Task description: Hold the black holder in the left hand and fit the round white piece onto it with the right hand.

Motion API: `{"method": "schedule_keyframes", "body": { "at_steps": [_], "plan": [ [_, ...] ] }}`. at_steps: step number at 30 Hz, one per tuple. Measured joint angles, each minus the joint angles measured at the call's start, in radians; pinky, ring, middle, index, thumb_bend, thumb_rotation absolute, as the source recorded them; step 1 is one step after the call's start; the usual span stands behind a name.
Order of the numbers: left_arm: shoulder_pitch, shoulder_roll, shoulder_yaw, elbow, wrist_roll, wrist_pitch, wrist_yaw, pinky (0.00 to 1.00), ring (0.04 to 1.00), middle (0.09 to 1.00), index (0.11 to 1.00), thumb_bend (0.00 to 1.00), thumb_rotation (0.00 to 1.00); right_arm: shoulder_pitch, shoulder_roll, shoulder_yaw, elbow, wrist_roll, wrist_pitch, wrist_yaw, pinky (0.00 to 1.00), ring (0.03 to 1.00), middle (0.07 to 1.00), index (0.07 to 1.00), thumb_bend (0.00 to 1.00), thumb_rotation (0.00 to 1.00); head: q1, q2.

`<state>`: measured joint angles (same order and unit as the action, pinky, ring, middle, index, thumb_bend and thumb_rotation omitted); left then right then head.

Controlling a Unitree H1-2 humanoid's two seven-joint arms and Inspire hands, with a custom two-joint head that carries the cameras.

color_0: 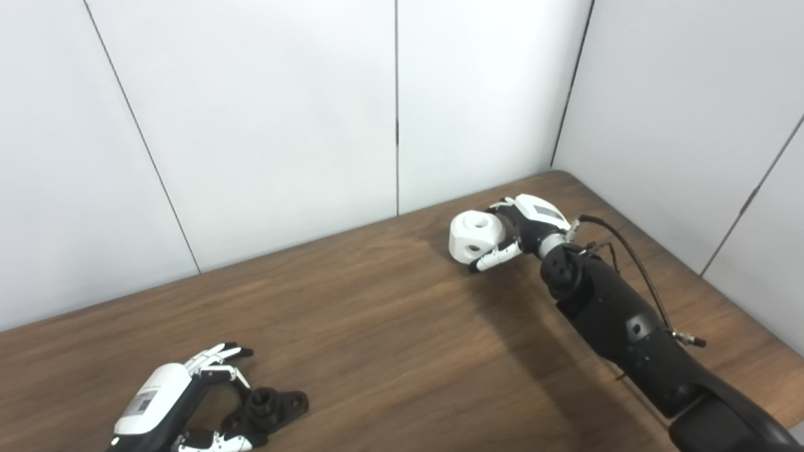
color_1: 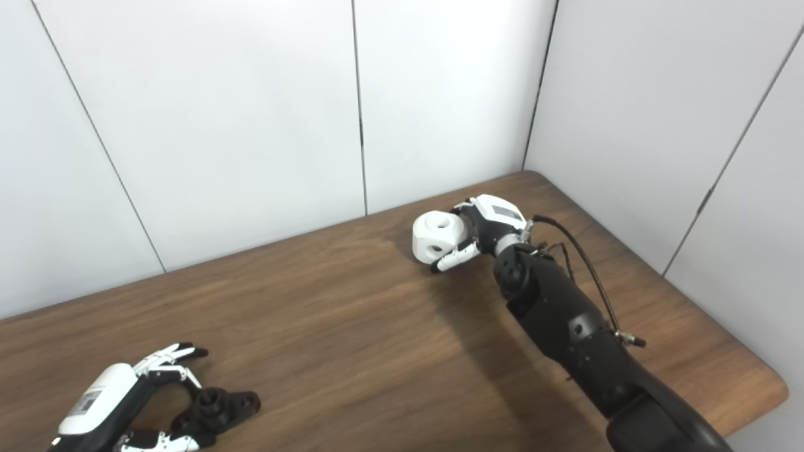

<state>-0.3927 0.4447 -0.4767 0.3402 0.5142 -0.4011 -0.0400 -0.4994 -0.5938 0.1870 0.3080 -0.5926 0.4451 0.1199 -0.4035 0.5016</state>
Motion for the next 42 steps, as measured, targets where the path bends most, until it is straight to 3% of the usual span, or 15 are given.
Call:
{"method": "schedule_keyframes", "body": {
  "at_steps": [8, 15, 16, 19, 23, 30, 36, 38, 42],
  "plan": [
    [0.000, 0.000, 0.001, 0.000, 0.000, 0.001, -0.001, 0.91, 0.927, 0.870, 0.485, 0.52, 0.05, -0.013, -0.003, 0.021, 0.015, -0.004, -0.009, 0.000, 0.87, 0.960, 0.953, 0.734, 0.93, 0.37, 0.008, 0.003],
    [0.000, 0.000, 0.002, -0.002, 0.000, 0.002, -0.004, 0.90, 0.926, 0.870, 0.485, 0.52, 0.05, -0.025, 0.031, 0.007, 0.045, -0.004, -0.026, -0.043, 0.87, 0.912, 0.874, 0.583, 0.86, 0.24, 0.014, 0.003],
    [0.000, 0.000, 0.002, -0.002, 0.000, 0.002, -0.004, 0.90, 0.927, 0.870, 0.485, 0.52, 0.05, -0.024, 0.043, -0.003, 0.048, -0.001, -0.031, -0.061, 0.87, 0.901, 0.858, 0.526, 0.66, 0.19, 0.014, 0.003],
    [0.000, 0.000, 0.002, -0.002, 0.002, 0.002, -0.004, 0.90, 0.925, 0.869, 0.485, 0.52, 0.05, -0.022, 0.081, -0.029, 0.067, 0.024, -0.076, -0.120, 0.81, 0.839, 0.796, 0.486, 0.54, 0.15, 0.018, 0.002],
    [-0.001, -0.002, 0.002, -0.002, 0.006, 0.002, -0.004, 0.91, 0.929, 0.871, 0.486, 0.52, 0.05, -0.022, 0.162, -0.062, 0.115, 0.068, -0.170, -0.224, 0.76, 0.804, 0.760, 0.481, 0.52, 0.14, 0.022, 0.002],
    [-0.004, -0.017, 0.001, 0.005, 0.007, -0.001, -0.003, 0.91, 0.937, 0.874, 0.485, 0.52, 0.05, -0.015, 0.240, -0.064, 0.120, 0.087, -0.227, -0.292, 0.74, 0.801, 0.745, 0.481, 0.52, 0.14, 0.043, 0.008],
    [-0.003, -0.018, 0.002, 0.005, 0.007, -0.001, -0.003, 0.91, 0.937, 0.873, 0.485, 0.52, 0.05, 0.012, 0.238, -0.067, 0.088, 0.094, -0.246, -0.293, 0.73, 0.798, 0.745, 0.481, 0.52, 0.14, 0.095, 0.025],
    [-0.003, -0.020, 0.002, 0.008, 0.011, -0.004, 0.003, 0.91, 0.940, 0.875, 0.485, 0.52, 0.05, 0.028, 0.238, -0.068, 0.055, 0.100, -0.240, -0.279, 0.73, 0.804, 0.749, 0.481, 0.52, 0.14, 0.143, 0.034],
    [-0.003, -0.023, 0.002, 0.010, 0.012, -0.003, 0.006, 0.93, 0.954, 0.883, 0.485, 0.52, 0.05, 0.068, 0.237, -0.059, -0.060, 0.119, -0.202, -0.199, 0.72, 0.798, 0.753, 0.481, 0.52, 0.14, 0.183, 0.041]
  ]
}}
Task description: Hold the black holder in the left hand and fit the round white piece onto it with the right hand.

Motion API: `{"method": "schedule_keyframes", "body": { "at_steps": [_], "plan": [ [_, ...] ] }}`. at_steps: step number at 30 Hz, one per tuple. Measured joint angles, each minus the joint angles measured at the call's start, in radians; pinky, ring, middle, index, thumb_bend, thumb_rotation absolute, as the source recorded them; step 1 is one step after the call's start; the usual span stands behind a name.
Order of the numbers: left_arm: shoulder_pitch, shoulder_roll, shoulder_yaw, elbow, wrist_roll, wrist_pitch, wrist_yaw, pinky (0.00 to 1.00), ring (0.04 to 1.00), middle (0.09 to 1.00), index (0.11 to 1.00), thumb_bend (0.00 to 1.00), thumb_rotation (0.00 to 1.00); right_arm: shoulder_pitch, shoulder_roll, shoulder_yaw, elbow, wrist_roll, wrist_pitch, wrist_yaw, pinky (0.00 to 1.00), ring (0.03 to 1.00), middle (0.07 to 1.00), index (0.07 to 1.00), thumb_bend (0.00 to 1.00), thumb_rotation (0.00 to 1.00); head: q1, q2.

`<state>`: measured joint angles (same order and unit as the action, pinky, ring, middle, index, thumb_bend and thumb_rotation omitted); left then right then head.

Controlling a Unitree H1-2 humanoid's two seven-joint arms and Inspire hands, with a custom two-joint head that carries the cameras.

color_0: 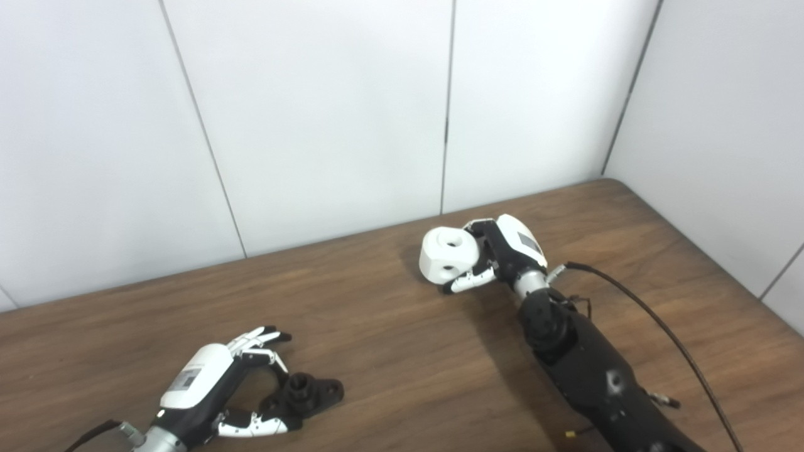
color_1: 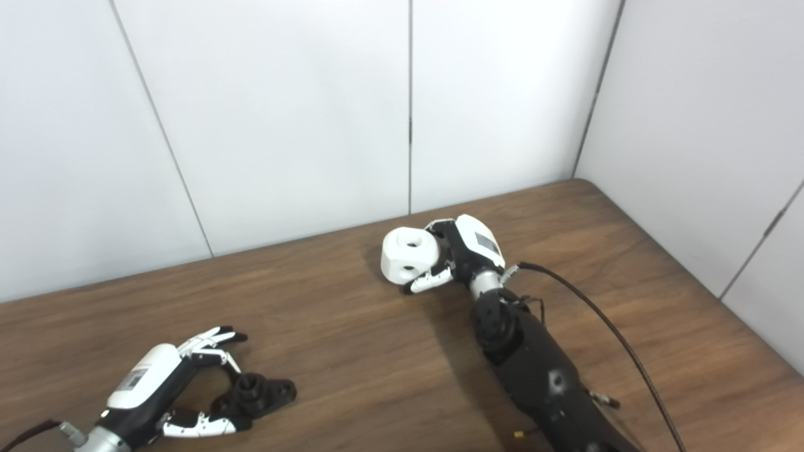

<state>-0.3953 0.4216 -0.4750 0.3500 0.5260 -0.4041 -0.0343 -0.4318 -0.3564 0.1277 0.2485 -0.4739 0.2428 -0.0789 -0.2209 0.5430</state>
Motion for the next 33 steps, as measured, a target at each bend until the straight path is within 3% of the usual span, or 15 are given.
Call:
{"method": "schedule_keyframes", "body": {
  "at_steps": [3, 12, 33],
  "plan": [
    [-0.001, -0.004, 0.000, 0.004, 0.000, 0.004, 0.000, 0.95, 0.956, 0.888, 0.485, 0.52, 0.05, 0.024, 0.001, 0.026, -0.097, 0.010, 0.029, 0.078, 0.72, 0.806, 0.755, 0.481, 0.52, 0.13, 0.063, 0.011],
    [-0.009, -0.027, -0.001, 0.019, 0.001, 0.012, 0.002, 0.97, 0.963, 0.886, 0.484, 0.52, 0.05, 0.045, 0.031, 0.083, -0.316, 0.006, 0.081, 0.223, 0.72, 0.804, 0.755, 0.481, 0.52, 0.13, 0.130, 0.032],
    [-0.023, -0.053, -0.013, 0.004, 0.020, 0.078, -0.001, 0.99, 0.977, 0.895, 0.484, 0.52, 0.06, 0.058, 0.066, 0.170, -0.455, -0.007, 0.081, 0.380, 0.70, 0.799, 0.752, 0.480, 0.52, 0.14, 0.241, 0.074]
  ]
}}
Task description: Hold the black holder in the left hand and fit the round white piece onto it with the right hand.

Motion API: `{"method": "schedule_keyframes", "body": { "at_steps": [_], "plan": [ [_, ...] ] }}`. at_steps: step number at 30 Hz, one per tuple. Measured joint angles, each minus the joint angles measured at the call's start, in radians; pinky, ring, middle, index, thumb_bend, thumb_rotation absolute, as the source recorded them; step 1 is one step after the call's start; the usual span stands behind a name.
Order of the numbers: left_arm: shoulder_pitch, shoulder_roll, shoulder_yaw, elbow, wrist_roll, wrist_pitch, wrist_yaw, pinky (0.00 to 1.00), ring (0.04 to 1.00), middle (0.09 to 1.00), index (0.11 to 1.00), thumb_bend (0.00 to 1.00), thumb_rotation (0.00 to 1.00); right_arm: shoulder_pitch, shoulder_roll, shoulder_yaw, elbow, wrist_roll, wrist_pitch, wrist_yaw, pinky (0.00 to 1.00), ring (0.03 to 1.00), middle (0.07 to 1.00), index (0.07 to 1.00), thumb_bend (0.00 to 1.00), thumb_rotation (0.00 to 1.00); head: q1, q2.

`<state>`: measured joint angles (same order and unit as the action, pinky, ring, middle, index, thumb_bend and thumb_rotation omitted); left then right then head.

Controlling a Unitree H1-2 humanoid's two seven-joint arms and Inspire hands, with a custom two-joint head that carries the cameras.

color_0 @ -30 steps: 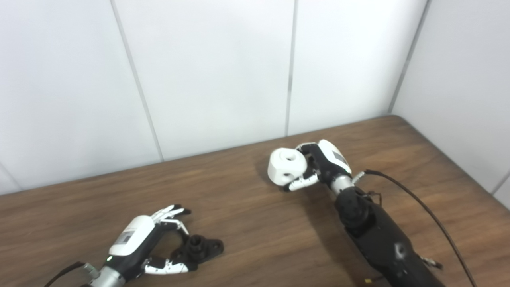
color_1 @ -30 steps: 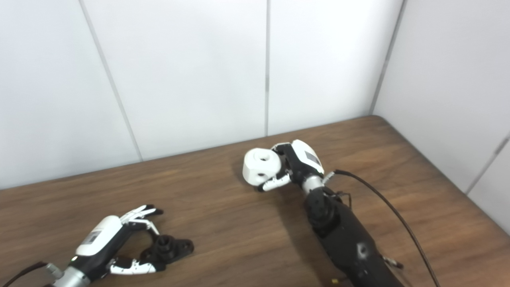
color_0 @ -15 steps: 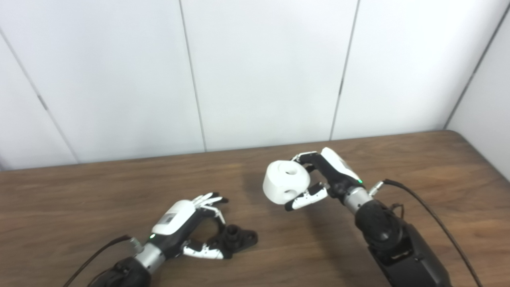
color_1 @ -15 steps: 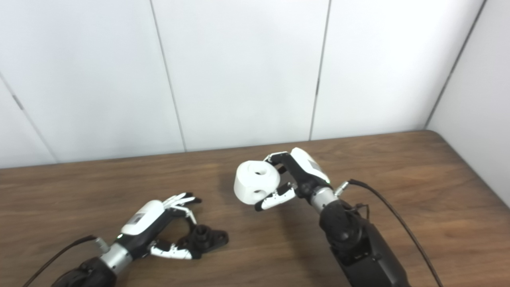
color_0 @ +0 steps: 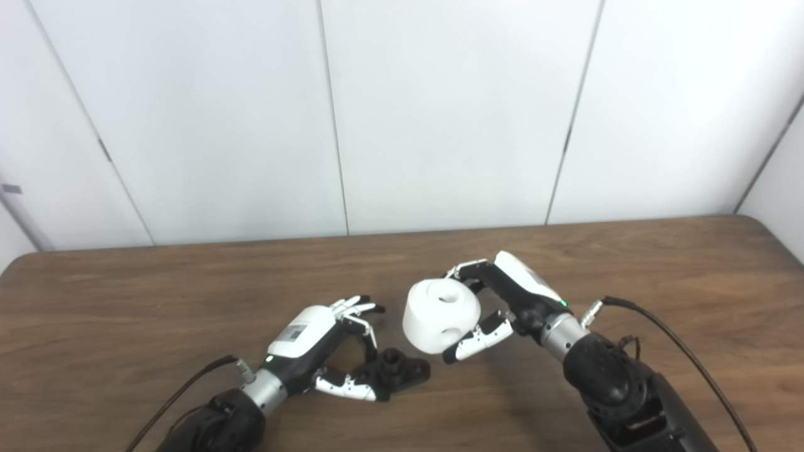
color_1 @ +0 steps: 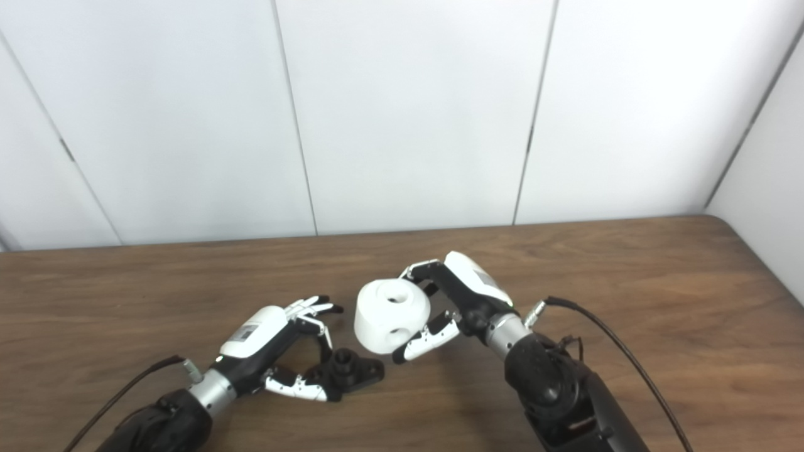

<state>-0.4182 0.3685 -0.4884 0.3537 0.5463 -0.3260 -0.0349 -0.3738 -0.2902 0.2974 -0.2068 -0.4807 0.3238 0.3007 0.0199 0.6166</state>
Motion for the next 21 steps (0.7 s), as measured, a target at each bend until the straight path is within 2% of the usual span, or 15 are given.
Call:
{"method": "schedule_keyframes", "body": {
  "at_steps": [9, 21],
  "plan": [
    [-0.005, -0.008, -0.006, -0.001, 0.002, 0.019, 0.000, 0.99, 0.977, 0.896, 0.483, 0.52, 0.05, -0.044, 0.021, 0.033, 0.000, -0.032, -0.002, 0.018, 0.73, 0.812, 0.757, 0.480, 0.52, 0.14, 0.009, 0.009],
    [-0.010, -0.013, -0.015, -0.003, 0.002, 0.033, 0.000, 0.98, 0.975, 0.900, 0.483, 0.52, 0.05, -0.100, 0.027, 0.054, 0.036, -0.041, -0.023, 0.019, 0.70, 0.778, 0.737, 0.479, 0.52, 0.13, 0.020, 0.014]
  ]
}}
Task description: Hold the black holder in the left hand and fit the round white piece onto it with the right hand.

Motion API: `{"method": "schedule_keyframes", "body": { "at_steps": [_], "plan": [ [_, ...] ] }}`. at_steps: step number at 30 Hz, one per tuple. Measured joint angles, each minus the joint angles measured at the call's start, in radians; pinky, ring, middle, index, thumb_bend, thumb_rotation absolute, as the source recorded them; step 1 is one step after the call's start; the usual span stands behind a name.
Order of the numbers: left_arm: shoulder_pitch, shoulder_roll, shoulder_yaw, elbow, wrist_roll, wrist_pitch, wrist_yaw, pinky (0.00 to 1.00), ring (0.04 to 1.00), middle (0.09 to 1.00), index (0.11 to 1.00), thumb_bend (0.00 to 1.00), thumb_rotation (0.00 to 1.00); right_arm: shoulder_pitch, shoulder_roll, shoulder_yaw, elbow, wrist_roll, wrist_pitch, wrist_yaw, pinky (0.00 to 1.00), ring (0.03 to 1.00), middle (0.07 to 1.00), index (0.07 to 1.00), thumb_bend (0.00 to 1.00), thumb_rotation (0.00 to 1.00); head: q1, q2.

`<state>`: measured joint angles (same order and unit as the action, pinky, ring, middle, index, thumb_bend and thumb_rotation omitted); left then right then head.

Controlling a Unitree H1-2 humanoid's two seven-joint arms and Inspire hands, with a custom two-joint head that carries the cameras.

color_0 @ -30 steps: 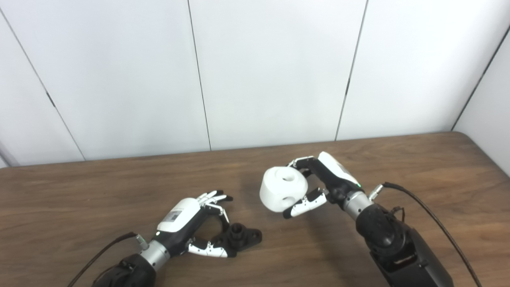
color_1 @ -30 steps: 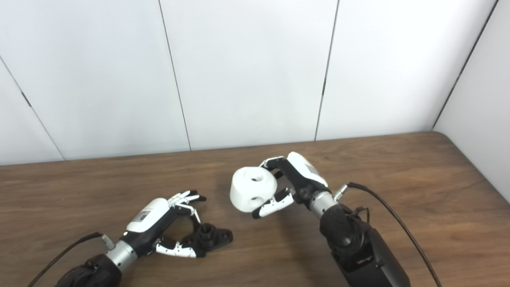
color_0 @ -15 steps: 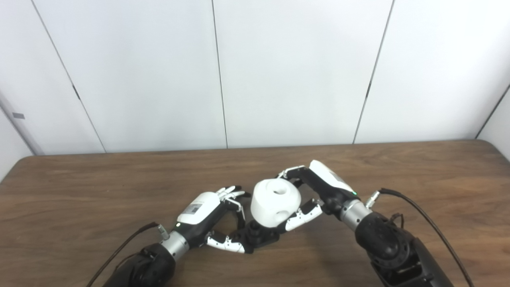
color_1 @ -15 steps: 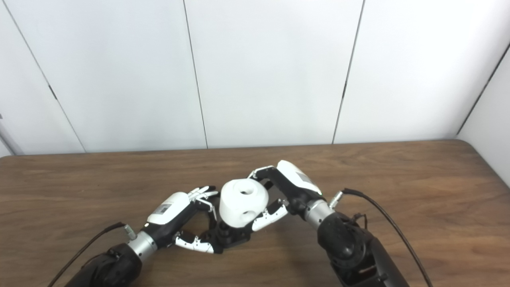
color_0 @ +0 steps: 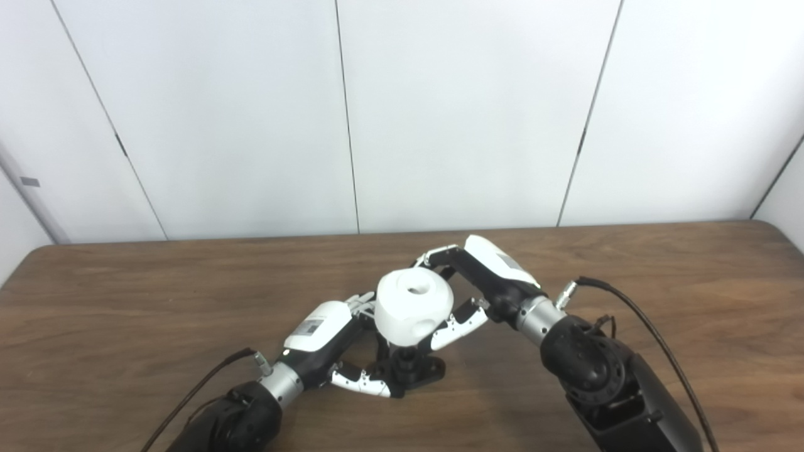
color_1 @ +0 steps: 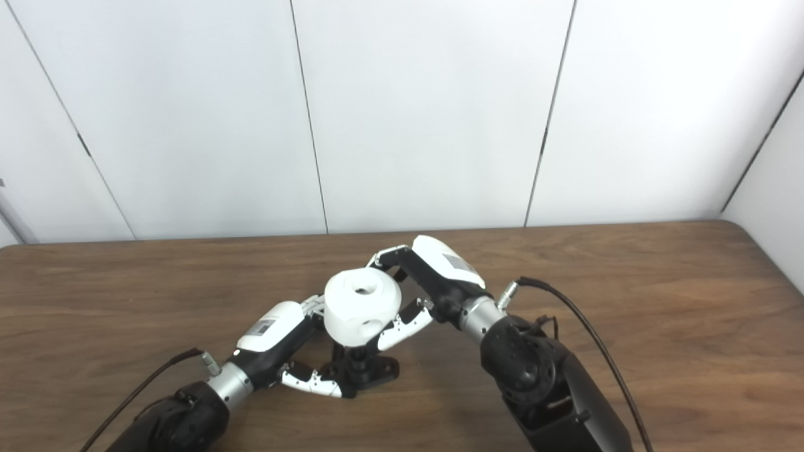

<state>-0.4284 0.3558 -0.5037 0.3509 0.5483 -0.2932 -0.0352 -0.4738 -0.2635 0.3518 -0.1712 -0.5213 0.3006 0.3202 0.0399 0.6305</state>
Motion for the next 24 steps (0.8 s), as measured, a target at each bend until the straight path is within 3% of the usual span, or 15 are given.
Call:
{"method": "schedule_keyframes", "body": {
  "at_steps": [24],
  "plan": [
    [0.003, 0.000, -0.002, -0.015, 0.001, 0.019, -0.003, 0.97, 0.972, 0.900, 0.483, 0.52, 0.06, -0.055, -0.056, 0.014, 0.007, -0.030, -0.078, 0.076, 0.72, 0.772, 0.727, 0.480, 0.53, 0.14, 0.006, 0.020]
  ]
}}
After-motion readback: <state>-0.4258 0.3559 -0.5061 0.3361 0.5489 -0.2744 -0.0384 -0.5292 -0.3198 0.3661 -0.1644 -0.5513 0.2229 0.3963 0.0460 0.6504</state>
